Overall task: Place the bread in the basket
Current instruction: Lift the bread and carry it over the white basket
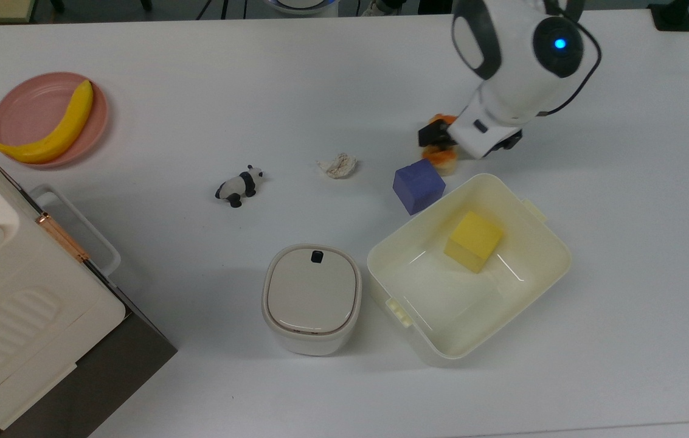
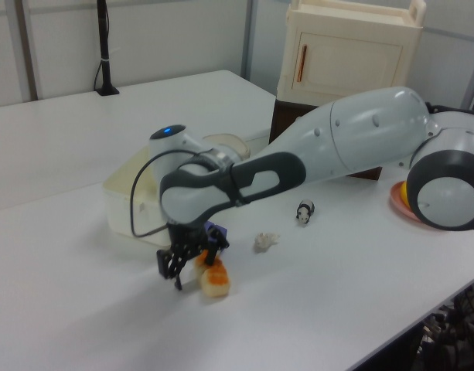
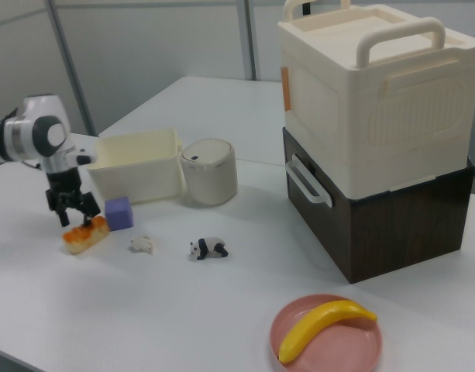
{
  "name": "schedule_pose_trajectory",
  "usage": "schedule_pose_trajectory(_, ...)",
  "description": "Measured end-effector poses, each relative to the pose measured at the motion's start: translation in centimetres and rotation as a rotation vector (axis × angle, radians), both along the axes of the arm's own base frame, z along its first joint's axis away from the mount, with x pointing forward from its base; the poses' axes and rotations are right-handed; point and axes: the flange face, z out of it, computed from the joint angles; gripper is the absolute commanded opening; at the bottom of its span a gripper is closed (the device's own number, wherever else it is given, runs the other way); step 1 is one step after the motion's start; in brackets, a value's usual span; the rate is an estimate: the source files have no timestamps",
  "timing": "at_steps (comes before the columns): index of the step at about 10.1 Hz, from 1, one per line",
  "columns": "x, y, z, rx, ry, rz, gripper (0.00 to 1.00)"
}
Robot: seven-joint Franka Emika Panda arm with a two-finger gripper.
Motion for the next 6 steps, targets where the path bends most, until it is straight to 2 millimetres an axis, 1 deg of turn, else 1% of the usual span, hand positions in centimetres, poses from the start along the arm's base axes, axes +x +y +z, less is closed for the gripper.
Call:
schedule_pose_trajectory(1, 1.2, -2.5, 2.1, 0.005, 0.004, -0.023, 1.00)
schedule_pose_trajectory(2, 1.2, -3.9, 4.8, 0.008, 0.012, -0.027, 1.00)
schedule_pose_trajectory(3, 1.1, -4.5, 6.5, 0.015, 0.009, -0.025, 1.00)
schedule_pose_trajectory(4, 1.1, -5.6, 8.1, 0.019, 0.011, -0.028, 1.00)
schedule_pose_trajectory(5, 1.2, -7.0, 8.6, 0.017, 0.033, -0.019, 1.00)
schedule_pose_trajectory(6, 1.2, -7.6, 8.5, 0.014, 0.046, -0.018, 1.00)
